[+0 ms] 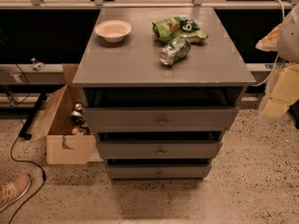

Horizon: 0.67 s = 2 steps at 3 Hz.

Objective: Open bottom drawer

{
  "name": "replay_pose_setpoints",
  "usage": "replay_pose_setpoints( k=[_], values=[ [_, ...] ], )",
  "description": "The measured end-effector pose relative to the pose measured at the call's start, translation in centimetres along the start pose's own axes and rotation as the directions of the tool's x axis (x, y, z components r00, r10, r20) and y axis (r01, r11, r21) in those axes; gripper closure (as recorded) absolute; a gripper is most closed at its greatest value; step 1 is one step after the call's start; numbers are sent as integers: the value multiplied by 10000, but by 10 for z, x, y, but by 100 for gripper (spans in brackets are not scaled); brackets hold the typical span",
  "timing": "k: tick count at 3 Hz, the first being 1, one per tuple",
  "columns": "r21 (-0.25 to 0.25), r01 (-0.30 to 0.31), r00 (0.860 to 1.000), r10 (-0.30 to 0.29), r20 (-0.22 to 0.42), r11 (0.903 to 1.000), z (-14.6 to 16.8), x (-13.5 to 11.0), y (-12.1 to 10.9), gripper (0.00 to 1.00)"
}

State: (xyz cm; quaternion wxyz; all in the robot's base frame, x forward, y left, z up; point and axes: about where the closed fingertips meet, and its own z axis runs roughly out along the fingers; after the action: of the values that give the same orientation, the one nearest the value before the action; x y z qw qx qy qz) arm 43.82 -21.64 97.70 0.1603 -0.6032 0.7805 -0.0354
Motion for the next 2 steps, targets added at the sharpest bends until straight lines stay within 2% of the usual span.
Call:
replay_pose_setpoints(
  k=[1,2],
  values=[
    [0,5,10000,-5,31,10000,0,-1,0,0],
    [-349,241,9989,-227,412,9991,31,-11,6,0]
  ],
)
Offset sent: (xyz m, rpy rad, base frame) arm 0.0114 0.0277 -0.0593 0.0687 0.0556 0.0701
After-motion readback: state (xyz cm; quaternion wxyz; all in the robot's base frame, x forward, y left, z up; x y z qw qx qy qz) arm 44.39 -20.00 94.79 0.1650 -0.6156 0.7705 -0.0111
